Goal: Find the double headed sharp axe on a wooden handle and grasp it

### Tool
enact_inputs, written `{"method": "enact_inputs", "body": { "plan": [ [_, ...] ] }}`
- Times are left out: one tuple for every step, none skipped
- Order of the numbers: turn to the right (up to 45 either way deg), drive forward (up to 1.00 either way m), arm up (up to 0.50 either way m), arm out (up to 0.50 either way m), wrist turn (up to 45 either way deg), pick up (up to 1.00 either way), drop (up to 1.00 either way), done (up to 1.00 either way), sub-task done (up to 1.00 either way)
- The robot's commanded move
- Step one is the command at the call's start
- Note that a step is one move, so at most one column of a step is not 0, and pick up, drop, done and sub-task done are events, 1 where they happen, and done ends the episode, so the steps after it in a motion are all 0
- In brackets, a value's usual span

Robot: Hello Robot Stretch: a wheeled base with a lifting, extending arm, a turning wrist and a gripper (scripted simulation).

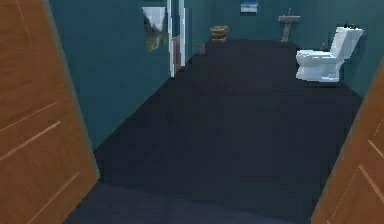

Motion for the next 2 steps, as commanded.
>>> {"method": "enact_inputs", "body": {
  "plan": [
    [0.0,1.00,0.00,0.00,0.0,0.00,0.00,0.00,0.00],
    [0.0,1.00,0.00,0.00,0.0,0.00,0.00,0.00,0.00]
  ]
}}
